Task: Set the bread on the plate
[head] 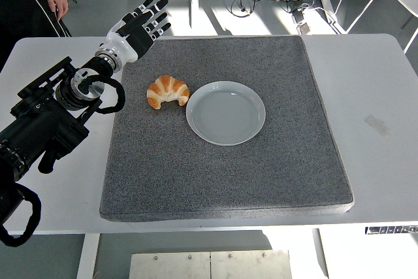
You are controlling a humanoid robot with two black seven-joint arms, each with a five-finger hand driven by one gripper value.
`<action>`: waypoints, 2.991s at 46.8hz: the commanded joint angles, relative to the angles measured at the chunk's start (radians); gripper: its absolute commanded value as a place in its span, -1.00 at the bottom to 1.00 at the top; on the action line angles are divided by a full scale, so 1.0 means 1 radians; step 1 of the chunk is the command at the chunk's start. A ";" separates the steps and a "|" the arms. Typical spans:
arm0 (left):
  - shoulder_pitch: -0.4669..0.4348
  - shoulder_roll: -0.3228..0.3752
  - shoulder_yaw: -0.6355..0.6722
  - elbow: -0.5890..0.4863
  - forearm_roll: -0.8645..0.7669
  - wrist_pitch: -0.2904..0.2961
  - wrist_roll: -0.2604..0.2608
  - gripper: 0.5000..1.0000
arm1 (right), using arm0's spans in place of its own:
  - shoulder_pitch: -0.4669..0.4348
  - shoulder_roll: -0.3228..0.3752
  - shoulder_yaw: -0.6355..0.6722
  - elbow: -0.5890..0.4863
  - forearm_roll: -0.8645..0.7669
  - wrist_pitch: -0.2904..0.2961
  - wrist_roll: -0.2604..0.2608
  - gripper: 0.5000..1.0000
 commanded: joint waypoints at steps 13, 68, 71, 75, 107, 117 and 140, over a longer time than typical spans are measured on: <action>-0.010 0.042 -0.023 0.000 -0.011 -0.020 -0.002 0.92 | 0.000 0.000 -0.002 0.002 0.000 0.001 0.000 1.00; -0.275 0.409 0.636 -0.577 0.736 0.244 0.199 0.88 | 0.002 0.000 0.000 0.006 0.000 0.001 0.000 1.00; -0.303 0.408 0.699 -0.572 0.839 0.235 0.186 0.84 | 0.002 0.000 0.000 0.006 0.000 0.001 0.000 1.00; -0.328 0.404 0.767 -0.552 0.937 0.235 0.178 0.82 | 0.002 0.000 0.000 0.006 0.000 0.001 0.000 1.00; -0.291 0.224 0.871 -0.325 1.074 0.118 0.055 0.79 | 0.002 0.000 0.000 0.002 0.000 0.001 0.000 1.00; -0.259 0.162 0.873 -0.268 1.075 0.118 0.043 0.78 | 0.002 0.000 0.002 0.000 0.000 0.000 0.000 1.00; -0.248 0.134 0.900 -0.224 1.074 0.118 0.031 0.77 | 0.002 0.000 0.002 -0.005 0.000 0.000 0.000 1.00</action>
